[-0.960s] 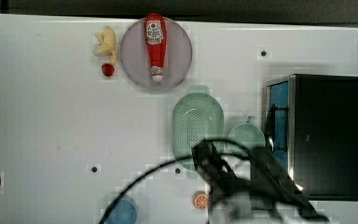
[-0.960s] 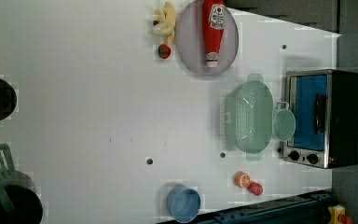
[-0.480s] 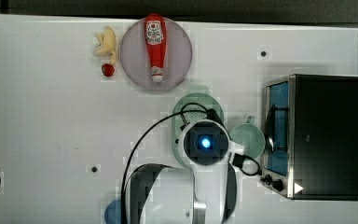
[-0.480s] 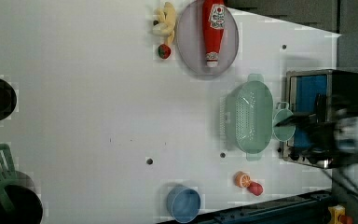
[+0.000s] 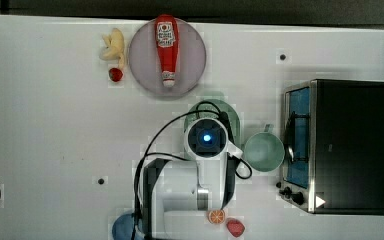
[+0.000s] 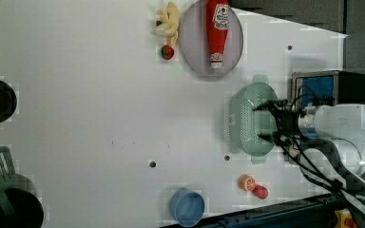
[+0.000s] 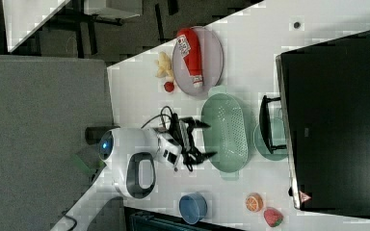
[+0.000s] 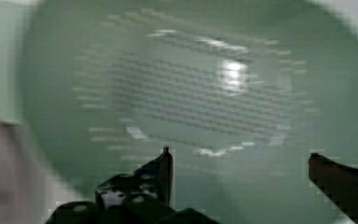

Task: Drag strainer right to left.

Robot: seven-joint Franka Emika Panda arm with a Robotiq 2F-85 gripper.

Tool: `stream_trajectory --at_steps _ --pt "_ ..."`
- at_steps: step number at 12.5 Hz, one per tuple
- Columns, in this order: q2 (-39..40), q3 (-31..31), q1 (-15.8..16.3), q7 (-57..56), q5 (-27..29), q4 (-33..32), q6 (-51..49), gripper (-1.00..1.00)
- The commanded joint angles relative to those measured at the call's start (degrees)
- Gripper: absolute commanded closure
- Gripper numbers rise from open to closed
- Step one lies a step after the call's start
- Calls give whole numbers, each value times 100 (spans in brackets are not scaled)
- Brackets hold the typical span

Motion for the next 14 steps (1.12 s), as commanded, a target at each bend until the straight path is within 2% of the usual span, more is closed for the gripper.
stream_trajectory --at_steps 1,6,9,14 --pt "359 -1 10 668 -16 -132 694 -100" --pt "941 12 252 1059 -12 -127 1081 -100" --pt "1034 78 476 1828 -13 -116 1168 -100" --pt "1096 80 902 2032 -11 -82 1165 -100"
